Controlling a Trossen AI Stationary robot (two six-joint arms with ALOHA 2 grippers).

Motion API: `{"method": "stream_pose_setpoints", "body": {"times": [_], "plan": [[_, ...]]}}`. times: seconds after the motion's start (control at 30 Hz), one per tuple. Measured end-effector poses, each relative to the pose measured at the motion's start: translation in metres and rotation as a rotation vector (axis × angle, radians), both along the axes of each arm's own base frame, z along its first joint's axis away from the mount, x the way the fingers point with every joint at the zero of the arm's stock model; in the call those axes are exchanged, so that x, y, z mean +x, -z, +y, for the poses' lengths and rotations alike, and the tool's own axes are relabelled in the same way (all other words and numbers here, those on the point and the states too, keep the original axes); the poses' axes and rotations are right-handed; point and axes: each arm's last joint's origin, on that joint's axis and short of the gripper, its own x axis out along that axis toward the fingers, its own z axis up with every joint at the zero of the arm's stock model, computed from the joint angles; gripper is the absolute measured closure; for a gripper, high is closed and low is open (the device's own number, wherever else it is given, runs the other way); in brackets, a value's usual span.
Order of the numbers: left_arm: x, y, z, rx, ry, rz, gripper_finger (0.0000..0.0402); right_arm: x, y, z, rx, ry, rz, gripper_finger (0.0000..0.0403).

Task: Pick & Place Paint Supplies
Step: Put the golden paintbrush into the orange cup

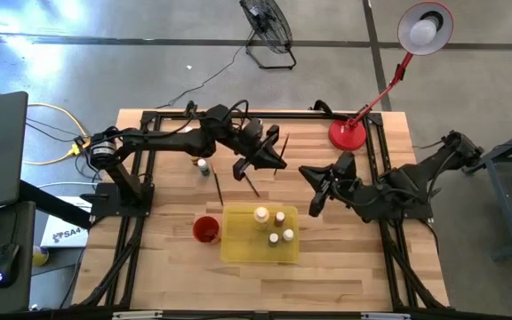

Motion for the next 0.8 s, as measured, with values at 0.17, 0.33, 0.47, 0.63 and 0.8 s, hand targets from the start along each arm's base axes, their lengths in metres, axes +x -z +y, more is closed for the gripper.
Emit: {"method": "stream_pose_setpoints", "body": {"times": [0.17,0.33,0.47,0.63,0.8], "plan": [[-0.004,-0.006,-0.002,0.01,0.075,-0.037,0.0398,-0.002,0.012,0.002,-0.02,-0.152,-0.019,0.0398],[-0.009,-0.013,-0.004,0.024,0.076,-0.078,0.0398,-0.016,0.018,-0.011,-0.056,-0.272,-0.221,0.0398],[-0.007,-0.011,-0.003,0.011,0.041,-0.049,0.0398,-0.031,0.025,-0.034,-0.032,-0.25,-0.439,0.0398],[0.001,0.004,-0.003,0.029,-0.111,0.055,0.0398,-0.027,0.042,-0.045,-0.047,-0.214,-0.423,0.0398],[0.003,0.005,-0.007,0.061,-0.174,0.046,0.0398,-0.019,0.048,-0.046,-0.11,-0.238,-0.376,0.0397]]}}
